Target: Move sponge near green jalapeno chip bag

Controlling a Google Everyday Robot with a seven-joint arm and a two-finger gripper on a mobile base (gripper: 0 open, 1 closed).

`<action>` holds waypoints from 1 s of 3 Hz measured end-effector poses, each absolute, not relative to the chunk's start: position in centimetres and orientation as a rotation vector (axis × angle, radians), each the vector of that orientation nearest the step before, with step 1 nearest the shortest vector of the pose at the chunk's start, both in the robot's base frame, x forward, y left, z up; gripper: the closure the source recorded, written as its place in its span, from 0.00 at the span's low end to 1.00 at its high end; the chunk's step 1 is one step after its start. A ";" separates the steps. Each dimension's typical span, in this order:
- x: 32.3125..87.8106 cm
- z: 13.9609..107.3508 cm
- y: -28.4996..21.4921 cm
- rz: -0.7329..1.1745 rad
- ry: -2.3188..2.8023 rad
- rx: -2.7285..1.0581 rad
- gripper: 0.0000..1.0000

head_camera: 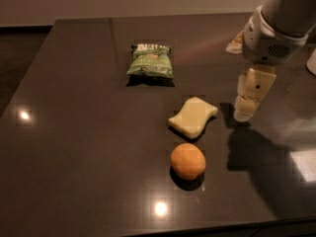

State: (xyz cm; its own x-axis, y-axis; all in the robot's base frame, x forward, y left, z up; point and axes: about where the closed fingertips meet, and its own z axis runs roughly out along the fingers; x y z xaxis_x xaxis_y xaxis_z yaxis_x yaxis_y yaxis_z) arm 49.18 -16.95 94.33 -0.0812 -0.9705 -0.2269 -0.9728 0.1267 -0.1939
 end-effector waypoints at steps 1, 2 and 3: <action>50.8 91.5 -15.9 0.103 2.081 -1.973 0.00; 51.8 89.0 -14.9 0.182 2.045 -2.022 0.00; 52.3 87.3 -13.8 0.217 2.001 -2.056 0.00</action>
Offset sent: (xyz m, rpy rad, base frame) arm 0.0345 0.0300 -0.0849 0.0796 0.1640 0.1734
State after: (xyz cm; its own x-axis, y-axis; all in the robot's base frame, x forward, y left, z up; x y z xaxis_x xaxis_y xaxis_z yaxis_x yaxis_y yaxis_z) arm 52.31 -13.83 87.28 0.0384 -0.9569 -0.2879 -0.9963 -0.0146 -0.0841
